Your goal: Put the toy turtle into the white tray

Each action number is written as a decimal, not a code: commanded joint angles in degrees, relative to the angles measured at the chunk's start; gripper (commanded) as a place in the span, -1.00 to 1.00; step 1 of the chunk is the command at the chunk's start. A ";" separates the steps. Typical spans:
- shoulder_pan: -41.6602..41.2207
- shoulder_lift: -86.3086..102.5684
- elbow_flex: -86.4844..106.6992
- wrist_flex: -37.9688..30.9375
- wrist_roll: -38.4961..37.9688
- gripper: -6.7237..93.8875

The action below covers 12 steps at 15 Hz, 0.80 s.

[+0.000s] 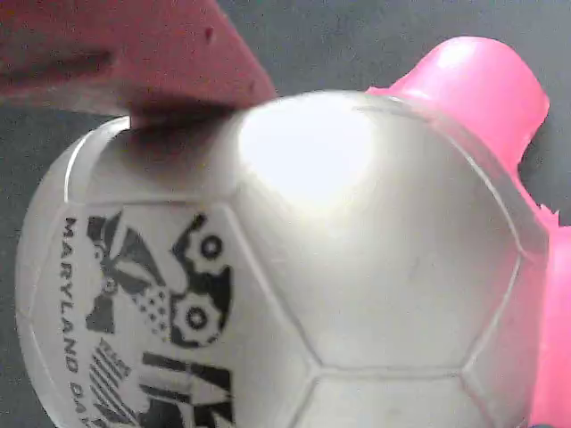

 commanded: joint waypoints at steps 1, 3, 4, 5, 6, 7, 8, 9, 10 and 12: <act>2.20 9.23 -4.39 6.24 -0.53 -0.87; 3.78 13.54 -7.91 10.72 -1.76 -0.87; 5.01 15.82 -9.67 12.30 -2.37 -0.87; 6.15 18.11 -11.69 13.89 -3.16 -0.87; 7.29 19.86 -14.15 15.91 -4.22 -0.87; 8.35 21.09 -17.05 18.19 -5.45 -0.87; 9.76 21.53 -20.39 20.30 -6.77 -0.87; 11.51 21.27 -24.26 22.15 -8.09 -0.87; 13.62 20.57 -28.13 23.47 -9.49 -0.87; 18.28 18.11 -35.42 23.73 -11.87 -0.87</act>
